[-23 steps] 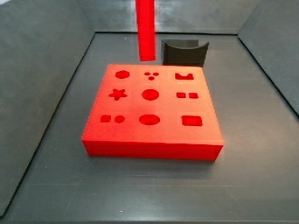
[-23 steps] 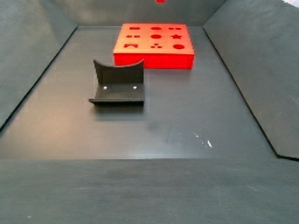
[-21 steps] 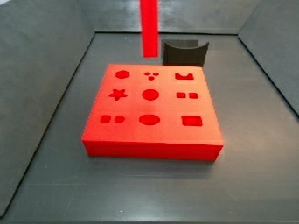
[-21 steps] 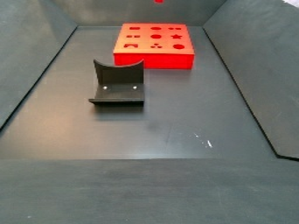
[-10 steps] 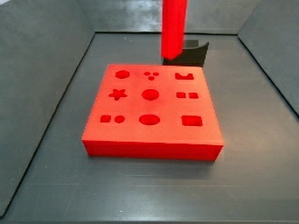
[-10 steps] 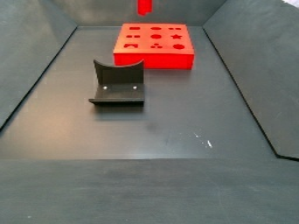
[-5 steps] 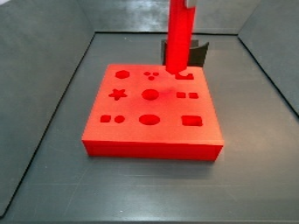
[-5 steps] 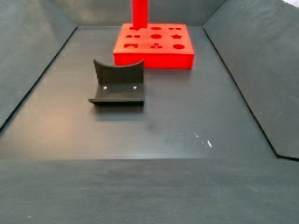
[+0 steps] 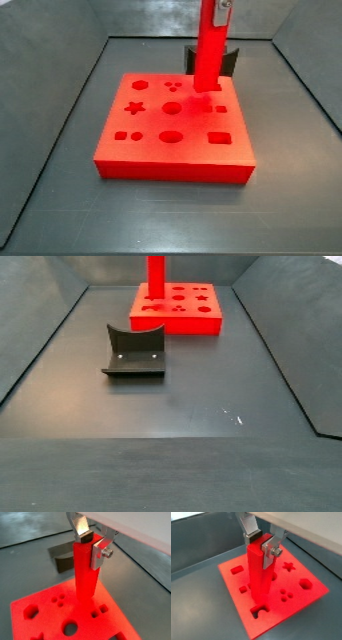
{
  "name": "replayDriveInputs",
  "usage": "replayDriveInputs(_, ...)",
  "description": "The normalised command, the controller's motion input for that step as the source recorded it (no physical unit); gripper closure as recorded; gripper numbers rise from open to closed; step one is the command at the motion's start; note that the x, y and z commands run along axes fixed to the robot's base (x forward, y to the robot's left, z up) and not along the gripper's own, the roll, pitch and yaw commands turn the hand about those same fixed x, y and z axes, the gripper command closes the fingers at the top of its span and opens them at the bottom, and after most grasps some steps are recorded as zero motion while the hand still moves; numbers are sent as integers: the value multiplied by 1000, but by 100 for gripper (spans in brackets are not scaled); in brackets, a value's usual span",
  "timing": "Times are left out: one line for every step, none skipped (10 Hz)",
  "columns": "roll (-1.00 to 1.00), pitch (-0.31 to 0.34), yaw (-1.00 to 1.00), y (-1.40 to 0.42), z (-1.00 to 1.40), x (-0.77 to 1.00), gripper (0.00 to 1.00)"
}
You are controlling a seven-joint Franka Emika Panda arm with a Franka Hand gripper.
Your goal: Insert the arch object.
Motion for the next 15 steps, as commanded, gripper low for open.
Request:
replayDriveInputs(0, -3, -997, 69, -131, 114, 100)
replayDriveInputs(0, 0, -980, 77, -103, 120, 100)
replayDriveInputs(0, 0, -966, 91, -54, 140, 100)
replayDriveInputs(0, 0, -903, 143, 0, 183, 100)
replayDriveInputs(19, 10, -631, 357, 17, 6, 100)
replayDriveInputs(13, 21, -329, 280, 40, 0, 100)
replayDriveInputs(0, -7, -69, 149, 0, -131, 100)
replayDriveInputs(0, -50, 0, 20, -140, -149, 100)
replayDriveInputs(-4, -59, 91, 0, -154, -6, 100)
replayDriveInputs(-10, -50, 174, 0, -183, 0, 100)
replayDriveInputs(-34, -31, 191, 0, -134, 94, 100)
replayDriveInputs(-53, -21, 129, 0, -63, 177, 100)
replayDriveInputs(-40, -11, 31, 0, -14, 163, 100)
replayDriveInputs(-44, -6, 0, 29, -6, 169, 100)
replayDriveInputs(-16, -10, 0, 31, -51, 74, 100)
